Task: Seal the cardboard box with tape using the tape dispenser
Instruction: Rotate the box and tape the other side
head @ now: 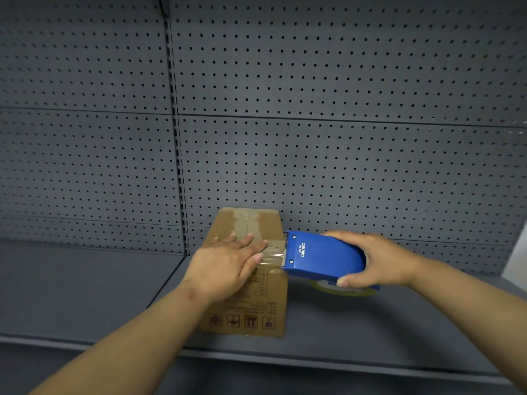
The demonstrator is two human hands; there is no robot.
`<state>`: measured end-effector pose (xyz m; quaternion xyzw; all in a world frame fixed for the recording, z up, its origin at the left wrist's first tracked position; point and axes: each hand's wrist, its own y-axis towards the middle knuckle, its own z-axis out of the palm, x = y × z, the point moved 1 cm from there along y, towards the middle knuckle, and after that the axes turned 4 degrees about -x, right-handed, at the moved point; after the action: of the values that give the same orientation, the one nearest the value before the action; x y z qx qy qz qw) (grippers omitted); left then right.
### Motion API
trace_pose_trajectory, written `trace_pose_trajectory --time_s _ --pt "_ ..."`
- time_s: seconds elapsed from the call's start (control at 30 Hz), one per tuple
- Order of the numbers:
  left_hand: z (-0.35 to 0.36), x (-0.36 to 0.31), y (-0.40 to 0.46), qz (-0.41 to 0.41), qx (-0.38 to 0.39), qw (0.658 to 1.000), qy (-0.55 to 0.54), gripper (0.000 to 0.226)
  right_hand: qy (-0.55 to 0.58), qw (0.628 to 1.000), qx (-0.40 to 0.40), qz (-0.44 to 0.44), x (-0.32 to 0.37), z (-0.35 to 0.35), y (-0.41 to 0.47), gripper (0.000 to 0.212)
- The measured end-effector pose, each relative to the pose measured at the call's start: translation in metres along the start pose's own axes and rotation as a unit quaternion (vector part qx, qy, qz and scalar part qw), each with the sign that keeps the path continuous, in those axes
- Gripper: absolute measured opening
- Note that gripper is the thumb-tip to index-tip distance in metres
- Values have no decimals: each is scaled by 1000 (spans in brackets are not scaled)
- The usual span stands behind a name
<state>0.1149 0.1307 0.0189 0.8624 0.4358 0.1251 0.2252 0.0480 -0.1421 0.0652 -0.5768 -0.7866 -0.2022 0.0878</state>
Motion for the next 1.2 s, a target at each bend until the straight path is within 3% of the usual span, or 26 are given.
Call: trace_pose_trajectory --time_s 0.73,1.0,1.2 --pt "-5 -7 2 -4 22 1000 19 93 -54 999 -4 -9 -17 -5 -23 68" --pt "-6 -8 1 -5 23 999 22 92 -122 992 12 8 -5 -5 -6 68" --pt "-9 -10 0 -4 32 999 17 93 -252 968 21 11 12 -9 2 62"
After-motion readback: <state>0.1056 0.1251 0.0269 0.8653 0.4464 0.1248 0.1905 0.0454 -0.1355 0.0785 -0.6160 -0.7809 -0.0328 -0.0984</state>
